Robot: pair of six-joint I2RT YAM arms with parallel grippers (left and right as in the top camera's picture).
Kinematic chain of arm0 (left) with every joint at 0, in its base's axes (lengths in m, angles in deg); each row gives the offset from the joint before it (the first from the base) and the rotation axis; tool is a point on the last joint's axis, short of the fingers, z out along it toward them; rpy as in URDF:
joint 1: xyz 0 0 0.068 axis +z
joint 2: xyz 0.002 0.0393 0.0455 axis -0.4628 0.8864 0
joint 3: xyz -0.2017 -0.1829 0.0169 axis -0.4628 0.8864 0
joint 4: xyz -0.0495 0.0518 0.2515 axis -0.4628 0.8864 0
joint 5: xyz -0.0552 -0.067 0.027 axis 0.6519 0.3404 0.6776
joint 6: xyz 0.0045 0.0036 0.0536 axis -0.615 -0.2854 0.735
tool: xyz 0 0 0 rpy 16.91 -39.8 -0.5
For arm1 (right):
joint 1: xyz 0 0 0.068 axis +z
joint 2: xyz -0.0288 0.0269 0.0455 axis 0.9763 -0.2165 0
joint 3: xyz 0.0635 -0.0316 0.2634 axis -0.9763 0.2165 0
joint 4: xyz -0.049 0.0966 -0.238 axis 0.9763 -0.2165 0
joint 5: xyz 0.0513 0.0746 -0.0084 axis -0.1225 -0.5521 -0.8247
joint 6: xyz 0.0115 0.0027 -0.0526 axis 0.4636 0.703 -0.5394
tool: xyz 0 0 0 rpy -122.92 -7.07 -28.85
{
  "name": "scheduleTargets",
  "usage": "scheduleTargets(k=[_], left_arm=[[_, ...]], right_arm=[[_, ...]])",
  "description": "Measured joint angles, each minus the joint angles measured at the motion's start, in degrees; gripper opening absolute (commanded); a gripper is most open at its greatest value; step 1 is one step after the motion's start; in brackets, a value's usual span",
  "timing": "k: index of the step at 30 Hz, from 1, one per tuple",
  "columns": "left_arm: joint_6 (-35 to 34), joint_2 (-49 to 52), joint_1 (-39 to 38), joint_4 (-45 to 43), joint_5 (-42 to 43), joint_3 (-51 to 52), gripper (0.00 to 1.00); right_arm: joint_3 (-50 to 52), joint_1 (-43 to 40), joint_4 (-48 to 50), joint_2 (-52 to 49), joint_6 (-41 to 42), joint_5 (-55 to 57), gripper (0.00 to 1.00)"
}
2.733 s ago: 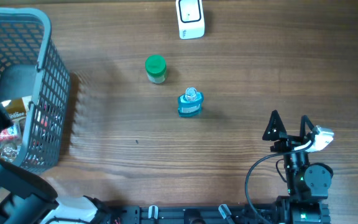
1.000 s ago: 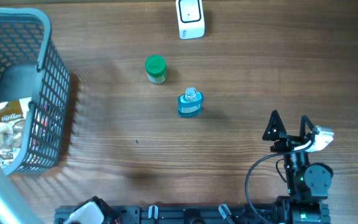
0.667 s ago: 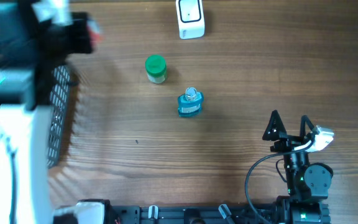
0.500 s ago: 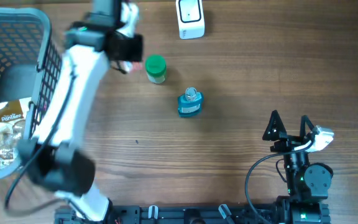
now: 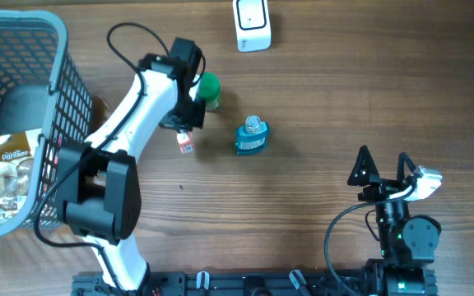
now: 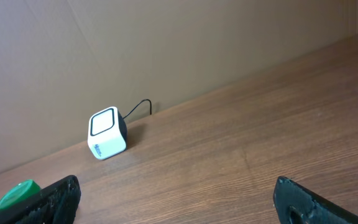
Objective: Scan the item barcode
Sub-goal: 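Carry the small packet to the scanner and drop it on table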
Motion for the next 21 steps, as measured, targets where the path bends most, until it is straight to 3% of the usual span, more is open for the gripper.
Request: scheduleTargets(k=[2,3,4,13,18,21], left_arm=[[-1.2,-0.02,-0.83,-2.51,0.0,4.52,0.11],[-1.97,0.02,-1.36,-3.1,0.02,7.02,0.47],[-2.47,0.02,-1.7,-3.15,0.04,7.98,1.0],[-3.74,-5.66,-1.86,-3.58,-0.09,8.37,1.0],[-3.74,-18.34,-1.86,-2.36,-0.22,5.18,1.0],[-3.74,-30.4,-1.51,-2.03,-1.75,-3.82,1.0]], right_arm=[[0.0,0.0,0.0,0.0,0.0,0.0,1.0],[0.0,0.0,0.0,0.0,0.0,0.0,1.0],[0.0,0.0,0.0,0.0,0.0,0.0,1.0],[0.0,0.0,0.0,0.0,0.0,0.0,1.0],[0.0,0.0,0.0,0.0,0.0,0.0,1.0],[0.0,0.0,0.0,0.0,0.0,0.0,1.0]])
